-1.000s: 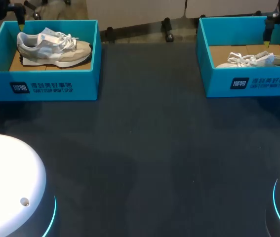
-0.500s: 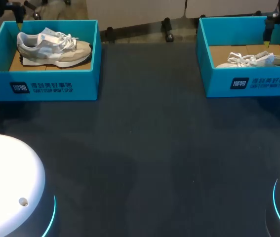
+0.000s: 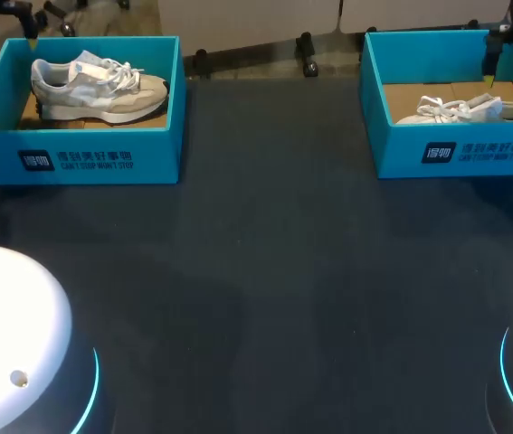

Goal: Take the shoe out of the shoebox, open the shoe tongue, remove and reinsert the insole, then place the shoe into the shoebox

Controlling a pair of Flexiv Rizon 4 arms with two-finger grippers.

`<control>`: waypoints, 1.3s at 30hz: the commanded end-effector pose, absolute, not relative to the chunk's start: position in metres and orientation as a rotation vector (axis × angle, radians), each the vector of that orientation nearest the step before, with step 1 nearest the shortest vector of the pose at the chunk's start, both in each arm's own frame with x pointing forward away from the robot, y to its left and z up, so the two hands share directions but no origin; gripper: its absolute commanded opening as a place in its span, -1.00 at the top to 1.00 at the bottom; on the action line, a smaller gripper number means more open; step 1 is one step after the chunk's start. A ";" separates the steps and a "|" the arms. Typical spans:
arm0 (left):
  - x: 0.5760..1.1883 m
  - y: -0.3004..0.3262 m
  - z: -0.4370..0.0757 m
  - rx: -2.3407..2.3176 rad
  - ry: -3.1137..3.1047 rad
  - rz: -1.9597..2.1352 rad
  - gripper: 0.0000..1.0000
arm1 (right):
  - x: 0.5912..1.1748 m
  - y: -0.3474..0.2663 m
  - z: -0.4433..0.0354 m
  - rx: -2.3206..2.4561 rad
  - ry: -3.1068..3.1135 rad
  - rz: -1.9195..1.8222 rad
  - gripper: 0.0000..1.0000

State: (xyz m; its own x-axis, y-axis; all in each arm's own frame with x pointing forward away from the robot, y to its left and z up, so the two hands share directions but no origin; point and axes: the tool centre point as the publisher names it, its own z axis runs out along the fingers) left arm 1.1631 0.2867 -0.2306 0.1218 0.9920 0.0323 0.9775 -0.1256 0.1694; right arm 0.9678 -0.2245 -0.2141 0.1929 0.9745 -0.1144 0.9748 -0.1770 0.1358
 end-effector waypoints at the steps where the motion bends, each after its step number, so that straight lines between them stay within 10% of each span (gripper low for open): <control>1: 1.185 0.293 -0.241 2.320 1.981 0.139 -1.00 | 0.967 -0.225 -0.214 2.281 1.889 0.000 -1.00; 18: 1.197 0.274 -0.272 2.430 1.827 0.068 -1.00 | 0.967 -0.225 -0.214 2.281 1.889 0.000 -1.00; 20: 1.198 0.272 -0.275 2.430 1.818 0.064 -0.45 | 0.967 -0.225 -0.214 2.281 1.889 0.000 -1.00; 24: 1.202 0.268 -0.282 2.447 1.812 0.068 -0.44 | 0.967 -0.225 -0.214 2.281 1.889 0.000 -1.00; 27: 1.204 0.266 -0.286 2.447 1.820 0.063 -0.07 | 0.967 -0.225 -0.214 2.281 1.889 0.000 -1.00; 39: 1.210 0.264 -0.309 2.408 1.874 0.048 -0.34 | 0.967 -0.225 -0.214 2.281 1.889 0.000 -1.00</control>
